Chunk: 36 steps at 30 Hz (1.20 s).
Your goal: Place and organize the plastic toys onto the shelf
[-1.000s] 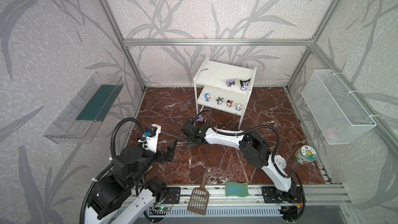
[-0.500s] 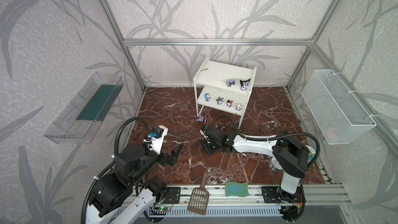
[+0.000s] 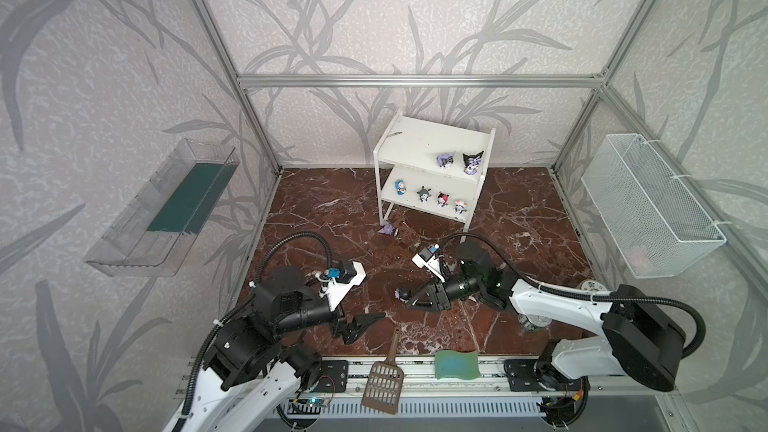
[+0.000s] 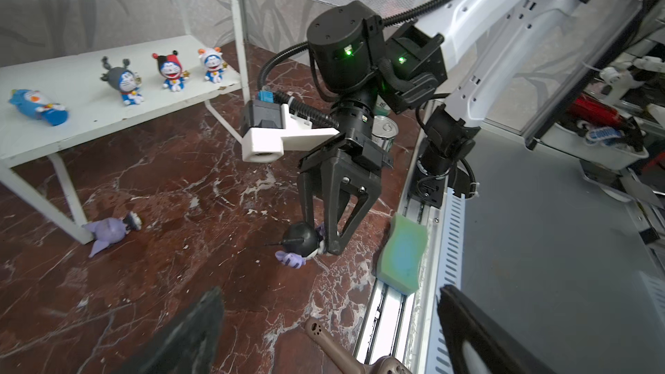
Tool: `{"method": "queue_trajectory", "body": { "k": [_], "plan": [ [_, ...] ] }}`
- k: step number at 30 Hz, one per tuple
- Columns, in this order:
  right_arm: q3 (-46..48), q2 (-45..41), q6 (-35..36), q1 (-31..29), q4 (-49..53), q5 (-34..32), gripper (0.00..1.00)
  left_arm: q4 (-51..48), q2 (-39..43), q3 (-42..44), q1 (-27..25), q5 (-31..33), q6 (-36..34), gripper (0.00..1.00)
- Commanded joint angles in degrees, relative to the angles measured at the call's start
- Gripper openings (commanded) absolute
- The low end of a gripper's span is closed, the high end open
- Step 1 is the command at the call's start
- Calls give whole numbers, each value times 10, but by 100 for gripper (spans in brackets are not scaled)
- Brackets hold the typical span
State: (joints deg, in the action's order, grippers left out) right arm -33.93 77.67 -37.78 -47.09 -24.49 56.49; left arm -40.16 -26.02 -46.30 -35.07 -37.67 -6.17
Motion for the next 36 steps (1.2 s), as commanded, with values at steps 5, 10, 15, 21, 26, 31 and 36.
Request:
{"method": "queue_trajectory", "body": {
  "k": [5, 10, 15, 21, 26, 31, 36],
  "plan": [
    [26, -44, -91, 14, -134, 132, 24, 52, -58, 5, -100, 21, -105, 92],
    [26, -59, -132, 21, -162, 164, 24, 71, -98, -1, -149, 88, -155, 93],
    [20, -86, -113, 21, -116, 192, 24, 113, -100, 6, -173, 145, -180, 93],
    [20, -104, -115, 14, -108, 201, 24, 133, -138, -6, -181, 102, -190, 88],
    [11, -109, -101, 1, -87, 200, 24, 142, -158, -19, -197, 78, -189, 85],
    [6, -101, -100, -5, -85, 198, 24, 117, -191, -48, -213, 61, -205, 70],
    [4, -95, -102, -5, -88, 195, 24, 111, -194, -54, -226, 62, -210, 54]
  ]
}}
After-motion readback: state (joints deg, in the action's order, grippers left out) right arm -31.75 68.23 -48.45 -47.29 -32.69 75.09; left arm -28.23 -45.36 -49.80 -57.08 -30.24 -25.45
